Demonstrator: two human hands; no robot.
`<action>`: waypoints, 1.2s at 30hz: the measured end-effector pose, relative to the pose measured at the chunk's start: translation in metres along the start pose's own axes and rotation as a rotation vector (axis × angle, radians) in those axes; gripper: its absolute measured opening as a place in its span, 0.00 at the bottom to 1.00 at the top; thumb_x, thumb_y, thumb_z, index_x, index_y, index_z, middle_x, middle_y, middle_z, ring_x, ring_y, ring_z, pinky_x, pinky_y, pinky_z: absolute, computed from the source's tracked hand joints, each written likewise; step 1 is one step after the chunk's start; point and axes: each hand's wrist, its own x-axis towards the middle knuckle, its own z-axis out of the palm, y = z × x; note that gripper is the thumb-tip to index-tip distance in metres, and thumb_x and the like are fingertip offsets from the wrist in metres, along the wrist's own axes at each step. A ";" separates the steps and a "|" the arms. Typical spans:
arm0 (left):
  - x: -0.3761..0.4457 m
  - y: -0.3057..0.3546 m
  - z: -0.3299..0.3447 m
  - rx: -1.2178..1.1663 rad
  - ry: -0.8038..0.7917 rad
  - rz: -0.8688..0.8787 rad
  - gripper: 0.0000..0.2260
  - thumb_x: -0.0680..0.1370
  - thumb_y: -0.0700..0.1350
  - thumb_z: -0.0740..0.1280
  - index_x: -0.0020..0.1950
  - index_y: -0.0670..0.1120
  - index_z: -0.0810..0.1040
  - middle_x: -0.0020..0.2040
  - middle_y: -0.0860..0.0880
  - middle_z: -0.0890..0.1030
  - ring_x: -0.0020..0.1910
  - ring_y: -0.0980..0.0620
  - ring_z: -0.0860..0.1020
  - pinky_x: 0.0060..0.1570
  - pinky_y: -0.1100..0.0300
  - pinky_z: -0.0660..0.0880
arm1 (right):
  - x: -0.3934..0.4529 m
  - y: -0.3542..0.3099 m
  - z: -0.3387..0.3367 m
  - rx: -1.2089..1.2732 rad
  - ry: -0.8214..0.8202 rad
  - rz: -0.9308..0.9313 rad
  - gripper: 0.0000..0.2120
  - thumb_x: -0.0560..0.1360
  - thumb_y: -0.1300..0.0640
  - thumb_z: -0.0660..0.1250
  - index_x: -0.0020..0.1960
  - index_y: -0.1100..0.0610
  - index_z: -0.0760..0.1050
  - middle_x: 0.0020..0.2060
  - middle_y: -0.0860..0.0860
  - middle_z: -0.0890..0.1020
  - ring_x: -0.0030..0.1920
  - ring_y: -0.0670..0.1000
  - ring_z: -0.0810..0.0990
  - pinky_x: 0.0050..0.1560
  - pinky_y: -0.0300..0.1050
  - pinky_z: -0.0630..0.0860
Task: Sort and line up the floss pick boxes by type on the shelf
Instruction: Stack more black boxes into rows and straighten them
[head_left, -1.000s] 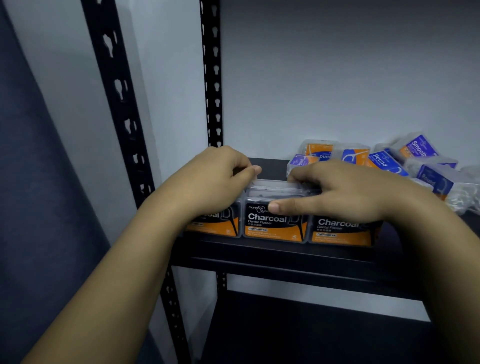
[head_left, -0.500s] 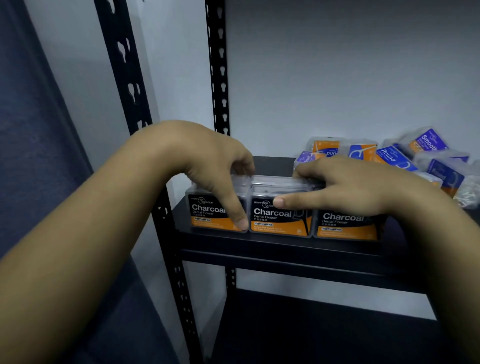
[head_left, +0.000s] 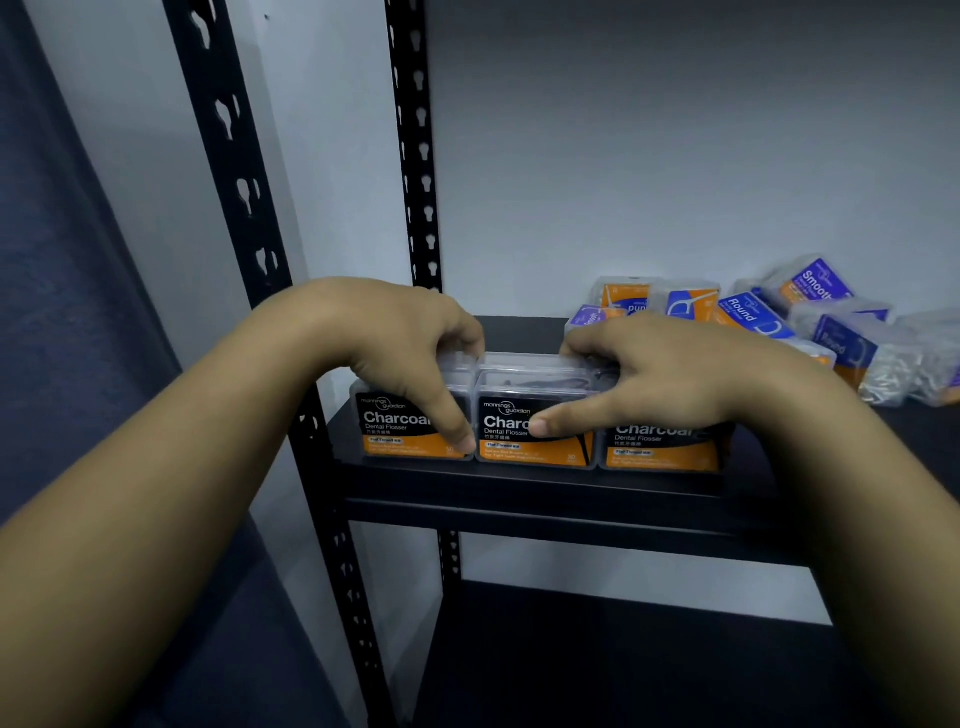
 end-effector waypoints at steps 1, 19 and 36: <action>-0.001 0.000 0.002 -0.012 0.005 0.004 0.33 0.58 0.66 0.81 0.59 0.62 0.74 0.49 0.60 0.80 0.45 0.59 0.80 0.43 0.60 0.75 | 0.000 0.000 0.000 -0.002 0.001 -0.005 0.29 0.62 0.21 0.68 0.45 0.46 0.75 0.39 0.45 0.80 0.40 0.44 0.78 0.40 0.45 0.72; -0.004 -0.004 0.010 -0.100 0.001 0.062 0.31 0.57 0.62 0.84 0.56 0.60 0.75 0.49 0.58 0.83 0.47 0.55 0.83 0.51 0.51 0.82 | -0.005 -0.006 0.000 -0.018 -0.025 0.001 0.29 0.62 0.21 0.68 0.46 0.44 0.75 0.41 0.43 0.80 0.43 0.43 0.79 0.43 0.46 0.74; -0.001 -0.003 0.013 -0.185 0.042 0.154 0.32 0.57 0.61 0.84 0.57 0.59 0.77 0.50 0.59 0.84 0.47 0.57 0.83 0.52 0.53 0.82 | -0.028 0.012 0.008 -0.152 0.089 0.034 0.38 0.61 0.19 0.67 0.57 0.46 0.74 0.45 0.42 0.78 0.43 0.41 0.74 0.45 0.48 0.73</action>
